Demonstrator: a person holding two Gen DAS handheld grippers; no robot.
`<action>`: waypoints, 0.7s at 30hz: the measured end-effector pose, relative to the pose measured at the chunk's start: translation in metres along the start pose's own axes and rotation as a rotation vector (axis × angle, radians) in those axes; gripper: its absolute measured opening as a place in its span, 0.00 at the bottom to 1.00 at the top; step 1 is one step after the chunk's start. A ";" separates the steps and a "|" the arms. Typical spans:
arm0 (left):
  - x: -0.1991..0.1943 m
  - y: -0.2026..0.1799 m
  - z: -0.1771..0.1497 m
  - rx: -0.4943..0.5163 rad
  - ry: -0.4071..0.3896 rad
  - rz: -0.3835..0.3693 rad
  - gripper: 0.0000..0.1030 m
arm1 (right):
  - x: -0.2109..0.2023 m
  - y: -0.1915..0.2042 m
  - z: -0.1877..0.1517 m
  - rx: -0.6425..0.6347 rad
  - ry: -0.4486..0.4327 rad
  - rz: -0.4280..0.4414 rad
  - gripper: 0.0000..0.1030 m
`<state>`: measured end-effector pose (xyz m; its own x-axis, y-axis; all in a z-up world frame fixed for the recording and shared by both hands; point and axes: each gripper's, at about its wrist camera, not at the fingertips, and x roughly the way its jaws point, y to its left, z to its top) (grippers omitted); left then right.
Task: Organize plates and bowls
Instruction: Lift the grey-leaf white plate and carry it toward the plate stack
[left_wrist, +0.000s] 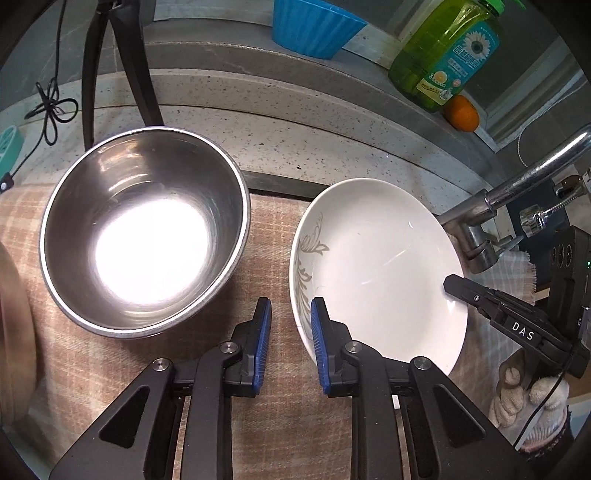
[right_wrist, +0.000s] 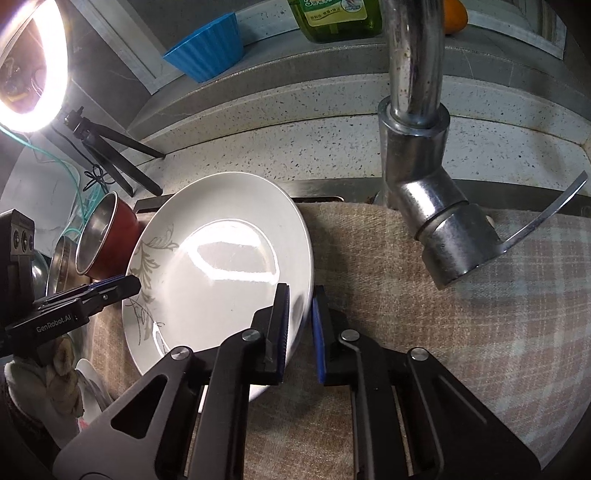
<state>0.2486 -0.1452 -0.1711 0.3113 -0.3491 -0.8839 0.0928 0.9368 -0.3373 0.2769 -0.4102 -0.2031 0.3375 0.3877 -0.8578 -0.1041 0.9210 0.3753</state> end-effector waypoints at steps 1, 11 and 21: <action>0.002 0.001 0.000 -0.005 0.006 -0.009 0.18 | 0.002 -0.001 0.001 0.001 0.003 -0.003 0.08; 0.009 -0.005 0.001 0.012 0.019 -0.013 0.11 | 0.000 0.006 0.000 -0.021 0.010 -0.015 0.08; 0.002 -0.008 -0.011 0.031 0.025 -0.007 0.11 | -0.011 0.010 -0.021 -0.030 0.017 -0.020 0.08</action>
<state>0.2381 -0.1539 -0.1733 0.2869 -0.3561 -0.8893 0.1243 0.9343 -0.3340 0.2525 -0.4040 -0.1973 0.3240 0.3698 -0.8708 -0.1260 0.9291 0.3477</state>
